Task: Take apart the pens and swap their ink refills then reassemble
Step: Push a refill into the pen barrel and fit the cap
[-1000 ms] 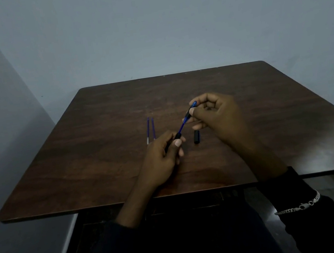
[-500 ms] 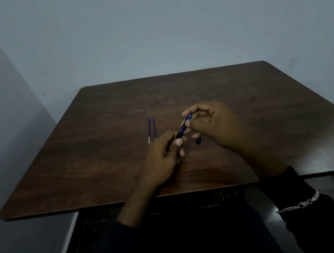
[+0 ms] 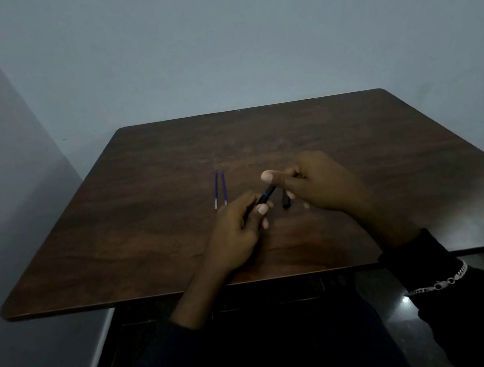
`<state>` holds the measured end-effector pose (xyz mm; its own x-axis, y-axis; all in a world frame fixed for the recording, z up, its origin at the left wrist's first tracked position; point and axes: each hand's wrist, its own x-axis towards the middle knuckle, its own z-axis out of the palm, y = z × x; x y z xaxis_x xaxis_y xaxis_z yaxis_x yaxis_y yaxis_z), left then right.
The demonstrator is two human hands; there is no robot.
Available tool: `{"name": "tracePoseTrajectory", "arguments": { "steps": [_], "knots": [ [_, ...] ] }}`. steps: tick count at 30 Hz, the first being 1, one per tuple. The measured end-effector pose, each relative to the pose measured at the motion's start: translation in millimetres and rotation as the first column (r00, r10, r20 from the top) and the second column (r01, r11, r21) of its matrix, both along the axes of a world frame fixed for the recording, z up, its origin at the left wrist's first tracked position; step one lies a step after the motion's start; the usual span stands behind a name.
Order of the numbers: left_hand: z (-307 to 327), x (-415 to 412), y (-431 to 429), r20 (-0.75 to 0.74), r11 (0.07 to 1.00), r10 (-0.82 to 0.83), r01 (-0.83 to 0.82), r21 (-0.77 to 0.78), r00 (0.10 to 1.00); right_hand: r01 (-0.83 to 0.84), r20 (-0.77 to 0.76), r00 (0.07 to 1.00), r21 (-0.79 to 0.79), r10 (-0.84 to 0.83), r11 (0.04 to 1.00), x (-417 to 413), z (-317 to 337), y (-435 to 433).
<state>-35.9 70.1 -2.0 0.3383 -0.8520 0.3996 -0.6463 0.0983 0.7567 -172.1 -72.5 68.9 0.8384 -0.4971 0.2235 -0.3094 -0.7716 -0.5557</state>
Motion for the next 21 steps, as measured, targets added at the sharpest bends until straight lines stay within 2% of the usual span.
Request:
{"name": "tracePoseTrajectory", "arguments": {
  "steps": [3,5,7,11,14,16,18,21],
  "knots": [
    [0.5,-0.5,0.2,0.009,1.000,0.008,-0.008,0.005,1.000,-0.003,0.058,0.998,0.047,0.000,0.999,-2.9,1.7,-2.8],
    [0.9,-0.6,0.0,0.009,1.000,0.008,-0.008,0.015,1.000,-0.113,0.090,0.991,0.123,0.102,0.986,-6.0,5.6,-5.8],
    [1.8,-0.3,0.2,0.008,1.000,0.009,-0.009,0.015,1.000,-0.194,0.074,0.980,0.114,0.186,0.974,-6.5,7.9,-7.0],
    [2.2,-0.5,1.3,0.013,1.000,0.009,-0.009,0.023,1.000,-0.134,0.075,0.989,0.064,0.129,0.989,-1.7,5.4,-5.4],
    [1.6,-0.4,0.8,0.025,1.000,0.005,-0.005,0.017,1.000,-0.114,0.075,0.992,0.128,0.105,0.985,0.0,4.6,-1.0],
    [1.0,-0.4,0.1,0.025,1.000,-0.001,0.001,0.009,1.000,-0.093,0.029,0.995,0.082,0.091,0.992,1.6,5.2,1.5],
    [0.4,-0.8,-0.2,0.026,1.000,-0.010,0.009,0.003,1.000,-0.068,-0.052,0.996,-0.036,0.066,0.997,2.9,6.1,4.1],
    [0.4,-0.9,0.1,0.034,1.000,-0.017,0.017,0.001,0.999,-0.026,-0.052,0.998,-0.113,0.021,0.993,2.7,5.7,5.7]
  ]
}}
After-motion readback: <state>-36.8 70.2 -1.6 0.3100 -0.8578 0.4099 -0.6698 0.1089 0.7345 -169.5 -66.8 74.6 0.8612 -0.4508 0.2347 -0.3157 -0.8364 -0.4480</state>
